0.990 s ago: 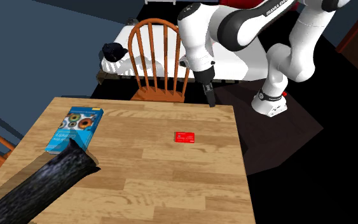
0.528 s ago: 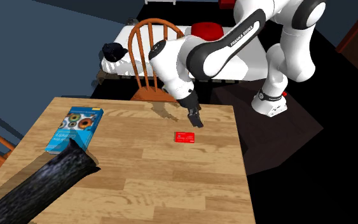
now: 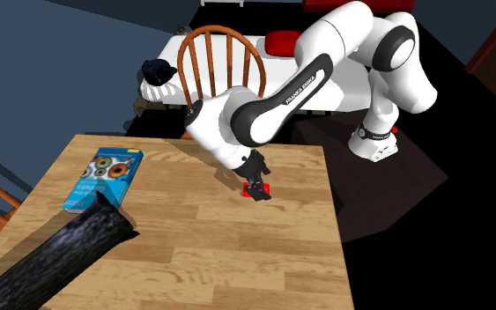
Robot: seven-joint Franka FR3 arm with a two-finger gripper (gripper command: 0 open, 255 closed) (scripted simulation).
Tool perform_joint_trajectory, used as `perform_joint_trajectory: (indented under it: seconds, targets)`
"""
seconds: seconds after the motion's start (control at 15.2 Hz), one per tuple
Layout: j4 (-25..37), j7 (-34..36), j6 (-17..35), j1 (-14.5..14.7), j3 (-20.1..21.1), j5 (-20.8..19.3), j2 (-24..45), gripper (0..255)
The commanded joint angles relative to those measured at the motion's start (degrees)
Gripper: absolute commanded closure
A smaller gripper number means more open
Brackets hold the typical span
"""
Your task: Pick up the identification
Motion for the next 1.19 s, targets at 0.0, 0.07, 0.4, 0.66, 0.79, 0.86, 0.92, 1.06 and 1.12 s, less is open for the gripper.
perform_joint_trajectory:
  seconds: [0.0, 0.07, 0.4, 0.66, 0.79, 0.86, 0.92, 1.06, 1.12]
  targets:
    - [-0.44, -0.22, 1.06, 0.06, -0.05, -0.04, 0.70, 0]
    - [-0.78, -0.36, 1.65, 0.09, -0.07, -0.07, 0.97, 0]
    - [-1.27, -0.56, 2.54, 0.14, -0.10, -0.10, 1.39, 255]
    - [-0.84, -0.52, 2.38, 0.14, -0.12, -0.13, 1.67, 255]
    - [-1.28, -0.69, 2.54, 0.04, -0.16, -0.14, 1.42, 255]
    - [-0.79, -0.61, 2.36, 0.08, -0.15, -0.16, 1.72, 255]
    - [-0.74, -0.58, 2.33, 0.10, -0.14, -0.16, 1.73, 255]
    - [-0.96, -0.45, 1.98, 0.12, -0.10, -0.07, 1.12, 255]
    - [-0.64, -0.31, 1.40, 0.09, -0.08, -0.05, 0.85, 255]
